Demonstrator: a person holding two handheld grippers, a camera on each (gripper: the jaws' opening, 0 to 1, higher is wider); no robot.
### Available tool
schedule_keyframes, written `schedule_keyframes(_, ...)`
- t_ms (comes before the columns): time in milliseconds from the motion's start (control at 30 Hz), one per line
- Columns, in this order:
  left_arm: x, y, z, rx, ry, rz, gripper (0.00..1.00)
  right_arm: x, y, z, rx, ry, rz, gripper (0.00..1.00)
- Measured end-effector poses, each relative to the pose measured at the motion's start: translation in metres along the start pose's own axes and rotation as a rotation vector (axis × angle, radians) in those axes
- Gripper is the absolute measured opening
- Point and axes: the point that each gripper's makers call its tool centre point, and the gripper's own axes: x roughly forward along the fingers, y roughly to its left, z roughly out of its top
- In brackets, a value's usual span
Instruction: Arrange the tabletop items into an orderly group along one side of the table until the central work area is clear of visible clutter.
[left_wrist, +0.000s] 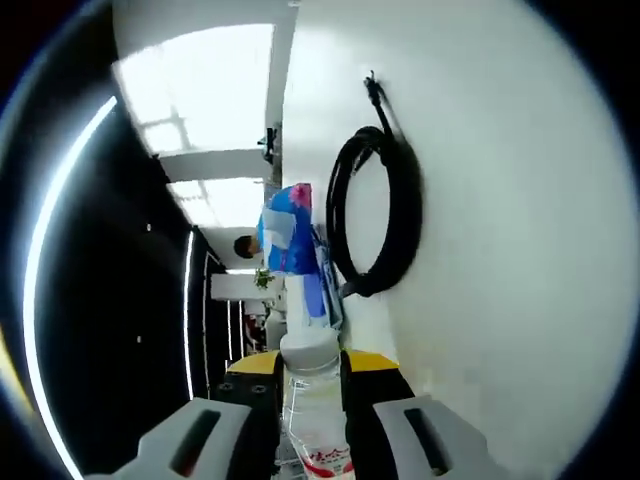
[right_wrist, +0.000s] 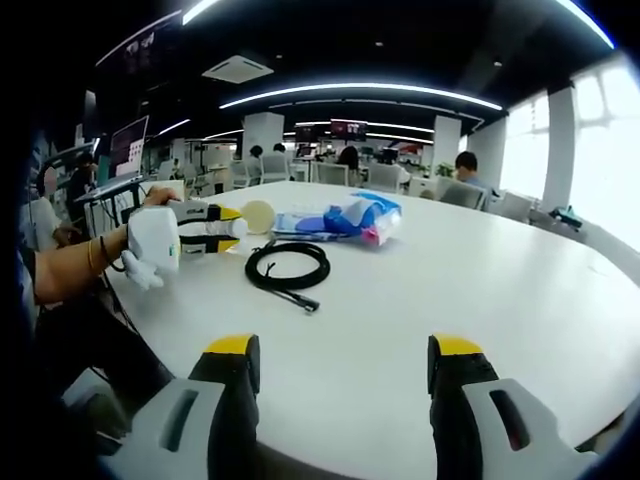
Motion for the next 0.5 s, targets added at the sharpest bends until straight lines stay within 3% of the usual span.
schedule_keyframes(267, -0.013, 0.038, -0.027, -0.273, -0.012, 0.011, 0.20, 0.001, 0.001, 0.001, -0.009, 0.003, 0.001, 0.66)
schedule_keyframes(500, -0.018, 0.053, -0.042, -0.371, -0.017, 0.008, 0.21, 0.001, 0.000, 0.003, -0.008, 0.000, -0.006, 0.66)
